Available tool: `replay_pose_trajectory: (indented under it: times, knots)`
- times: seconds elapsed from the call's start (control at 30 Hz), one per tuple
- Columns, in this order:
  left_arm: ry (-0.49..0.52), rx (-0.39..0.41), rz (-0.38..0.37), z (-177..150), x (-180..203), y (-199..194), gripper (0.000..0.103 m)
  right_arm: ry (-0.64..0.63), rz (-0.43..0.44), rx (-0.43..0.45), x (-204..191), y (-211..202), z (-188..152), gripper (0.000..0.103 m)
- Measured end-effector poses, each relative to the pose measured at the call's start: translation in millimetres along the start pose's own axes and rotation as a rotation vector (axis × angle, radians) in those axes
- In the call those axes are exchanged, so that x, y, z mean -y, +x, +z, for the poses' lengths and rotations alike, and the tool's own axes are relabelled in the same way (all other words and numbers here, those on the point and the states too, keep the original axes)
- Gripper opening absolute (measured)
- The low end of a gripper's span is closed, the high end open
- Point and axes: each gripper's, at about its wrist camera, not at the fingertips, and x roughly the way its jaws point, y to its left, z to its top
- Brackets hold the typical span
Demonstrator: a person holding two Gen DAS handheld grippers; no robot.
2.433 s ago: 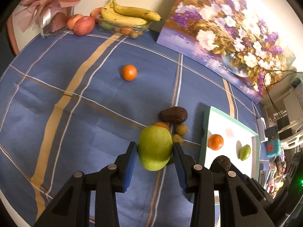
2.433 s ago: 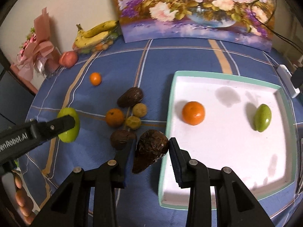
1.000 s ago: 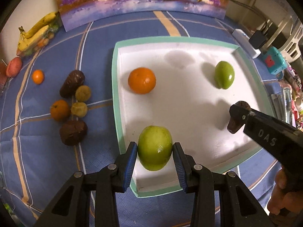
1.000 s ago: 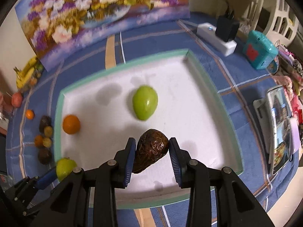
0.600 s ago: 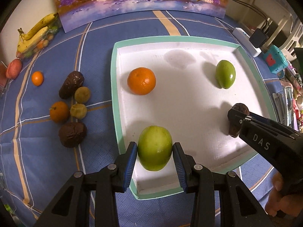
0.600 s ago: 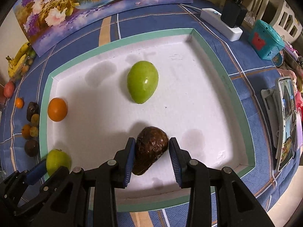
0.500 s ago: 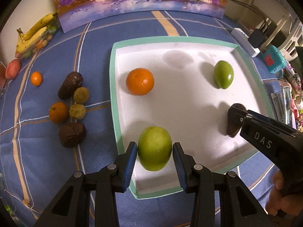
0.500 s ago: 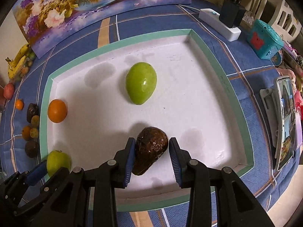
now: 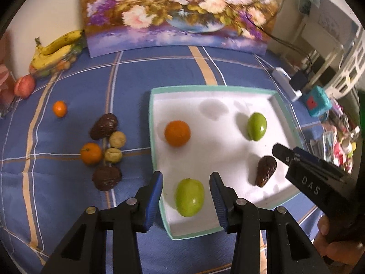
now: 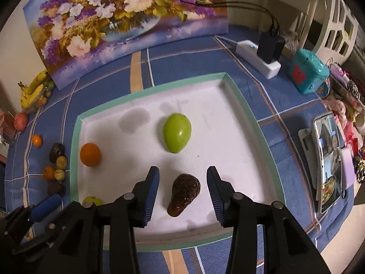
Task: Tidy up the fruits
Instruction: 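Open the left gripper to drop the green fruit while the right gripper releases the date in the tray, then withdraw both grippers from the tray toward the remaining fruits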
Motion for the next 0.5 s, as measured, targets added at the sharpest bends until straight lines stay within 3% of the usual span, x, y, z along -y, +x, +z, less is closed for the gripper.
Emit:
replay_pose_trajectory:
  times: [0.37,0.5]
  knots:
    - [-0.178,0.028,0.010,4,-52,-9,0.046,-0.026,-0.003,-0.002,-8,-2,1,0.044]
    - [-0.242,0.048,0.045,4,-77,-15,0.046,-0.059,0.009,-0.002,-19,-4,-1,0.044]
